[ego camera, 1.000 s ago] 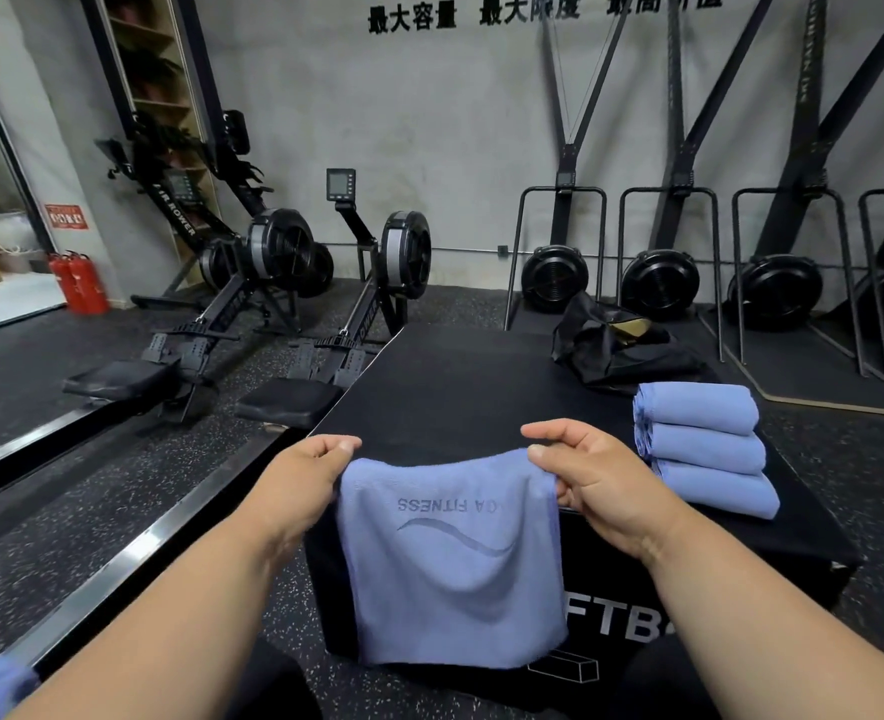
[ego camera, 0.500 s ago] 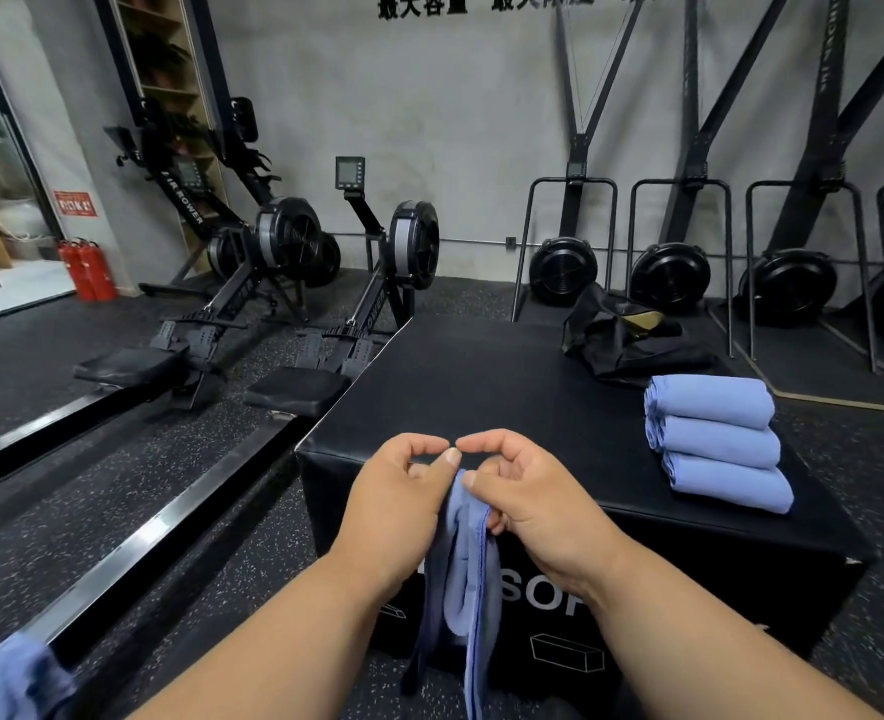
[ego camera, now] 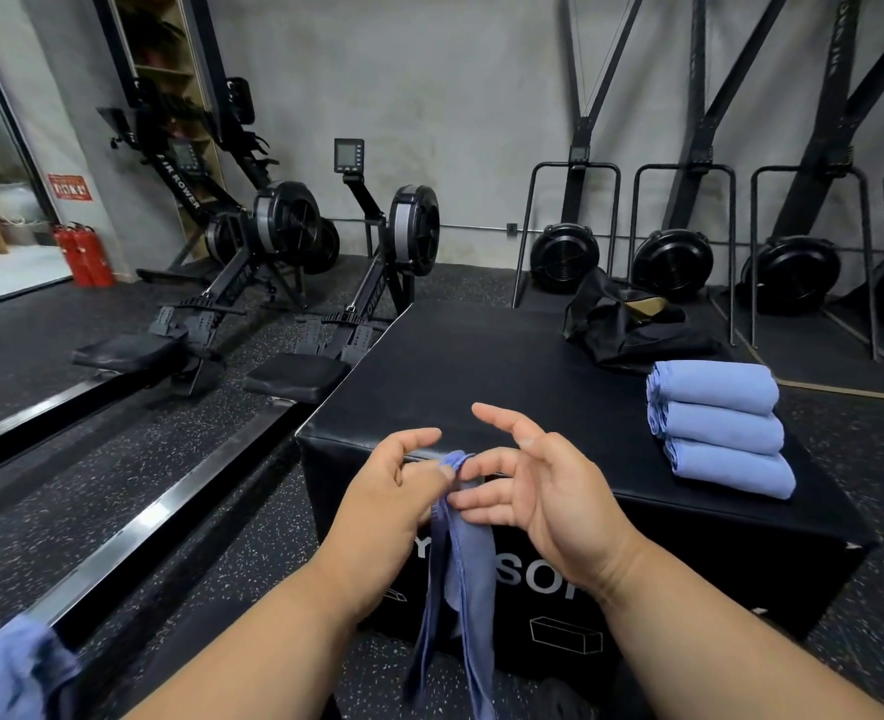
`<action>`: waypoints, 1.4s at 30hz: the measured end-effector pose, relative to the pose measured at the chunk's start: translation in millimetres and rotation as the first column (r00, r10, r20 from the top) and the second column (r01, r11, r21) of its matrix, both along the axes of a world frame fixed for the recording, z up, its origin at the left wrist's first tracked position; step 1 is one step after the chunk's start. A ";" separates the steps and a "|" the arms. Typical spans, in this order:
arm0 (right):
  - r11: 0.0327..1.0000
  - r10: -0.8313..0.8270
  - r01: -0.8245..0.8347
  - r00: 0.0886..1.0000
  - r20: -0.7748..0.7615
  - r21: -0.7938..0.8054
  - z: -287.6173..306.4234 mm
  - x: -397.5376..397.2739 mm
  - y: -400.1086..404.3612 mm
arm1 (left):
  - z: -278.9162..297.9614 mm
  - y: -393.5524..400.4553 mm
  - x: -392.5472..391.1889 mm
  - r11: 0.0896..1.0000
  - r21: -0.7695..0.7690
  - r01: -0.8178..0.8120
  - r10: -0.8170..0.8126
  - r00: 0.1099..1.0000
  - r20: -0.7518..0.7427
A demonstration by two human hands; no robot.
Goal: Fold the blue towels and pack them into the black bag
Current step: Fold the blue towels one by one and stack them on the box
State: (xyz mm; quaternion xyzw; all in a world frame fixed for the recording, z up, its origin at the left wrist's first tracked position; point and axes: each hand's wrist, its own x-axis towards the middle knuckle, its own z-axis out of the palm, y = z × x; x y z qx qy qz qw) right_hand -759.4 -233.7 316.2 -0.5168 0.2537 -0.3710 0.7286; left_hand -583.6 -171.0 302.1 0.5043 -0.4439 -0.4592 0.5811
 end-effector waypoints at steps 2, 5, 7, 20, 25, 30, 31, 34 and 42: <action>0.999 0.026 -0.027 0.999 -0.019 -0.024 0.5 2.5 2.0 | -3.2 0.9 0.0 1.000 -0.014 0.002 -0.002 0.999 0.053; 0.997 0.033 -0.038 0.997 -0.067 -0.070 0.1 3.8 5.3 | -4.1 1.3 1.5 0.999 -0.032 -0.016 0.019 0.996 0.090; 0.994 -0.036 0.024 0.994 -0.108 -0.110 0.3 3.7 6.1 | -3.5 -1.4 6.0 0.999 -0.039 -0.007 0.012 0.993 0.118; 0.991 -0.001 -0.046 0.936 -0.353 -0.124 -30.4 -16.0 -16.2 | 1.5 -8.7 38.6 0.982 -0.003 0.187 -0.187 0.979 0.084; 0.959 -0.153 0.045 0.913 -0.378 -0.281 -23.3 -23.2 -24.1 | -8.9 -14.4 57.8 0.995 0.072 0.067 -0.087 0.939 0.334; 0.906 -0.197 -0.056 0.822 -0.535 -0.420 -28.3 -18.5 -35.4 | -21.5 -25.1 64.4 0.991 0.132 -0.012 -0.058 0.858 0.511; 0.907 -0.203 -0.051 0.816 -0.541 -0.417 -30.9 -17.6 -37.5 | -23.0 -27.6 63.2 0.990 0.140 -0.015 -0.063 0.841 0.538; 0.921 -0.181 -0.049 0.826 -0.534 -0.387 -36.0 -16.1 -42.8 | -26.2 -39.2 64.1 0.988 0.152 -0.028 -0.063 0.824 0.562; 0.922 -0.209 -0.032 0.798 -0.565 -0.386 3.6 3.6 -116.4 | 20.1 -132.3 85.0 0.977 0.202 -0.065 -0.070 0.798 0.598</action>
